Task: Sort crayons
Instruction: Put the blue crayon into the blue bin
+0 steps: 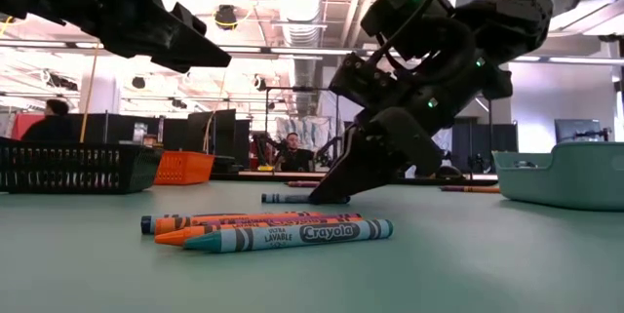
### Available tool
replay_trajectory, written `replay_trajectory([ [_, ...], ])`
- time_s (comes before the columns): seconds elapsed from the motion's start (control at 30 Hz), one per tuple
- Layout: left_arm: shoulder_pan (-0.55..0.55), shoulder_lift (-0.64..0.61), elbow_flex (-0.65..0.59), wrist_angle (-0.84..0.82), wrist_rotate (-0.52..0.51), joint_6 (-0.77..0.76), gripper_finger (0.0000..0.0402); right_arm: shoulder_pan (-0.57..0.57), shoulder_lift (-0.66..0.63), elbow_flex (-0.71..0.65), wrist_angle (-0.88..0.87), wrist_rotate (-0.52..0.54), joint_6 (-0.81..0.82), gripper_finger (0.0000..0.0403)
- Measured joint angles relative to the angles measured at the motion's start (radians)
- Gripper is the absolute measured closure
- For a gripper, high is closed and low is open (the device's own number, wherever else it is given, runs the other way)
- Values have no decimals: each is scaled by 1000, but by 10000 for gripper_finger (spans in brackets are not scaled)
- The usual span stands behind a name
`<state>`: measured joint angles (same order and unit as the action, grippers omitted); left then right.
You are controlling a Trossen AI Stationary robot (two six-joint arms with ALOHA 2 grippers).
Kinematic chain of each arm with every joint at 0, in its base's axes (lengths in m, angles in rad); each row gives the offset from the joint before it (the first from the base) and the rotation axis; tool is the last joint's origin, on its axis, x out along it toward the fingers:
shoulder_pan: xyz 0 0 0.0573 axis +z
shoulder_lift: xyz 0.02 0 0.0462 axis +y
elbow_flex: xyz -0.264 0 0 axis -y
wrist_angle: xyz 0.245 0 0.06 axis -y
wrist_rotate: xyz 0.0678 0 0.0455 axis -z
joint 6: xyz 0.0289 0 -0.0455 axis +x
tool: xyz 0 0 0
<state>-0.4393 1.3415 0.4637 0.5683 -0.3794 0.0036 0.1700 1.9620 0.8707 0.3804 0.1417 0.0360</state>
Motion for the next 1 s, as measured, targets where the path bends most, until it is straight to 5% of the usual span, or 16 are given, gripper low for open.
replay_trajectory([
  [0.3,0,0,0,-5,0,0,320,0,-4,1,-39,38,-18,393],
  [0.63,0,0,0,-12,-1,0,320,-1,-33,-3,-58,43,-21,399],
  [1.0,0,-1,0,-38,-2,-26,320,38,-366,-5,-429,210,56,400],
])
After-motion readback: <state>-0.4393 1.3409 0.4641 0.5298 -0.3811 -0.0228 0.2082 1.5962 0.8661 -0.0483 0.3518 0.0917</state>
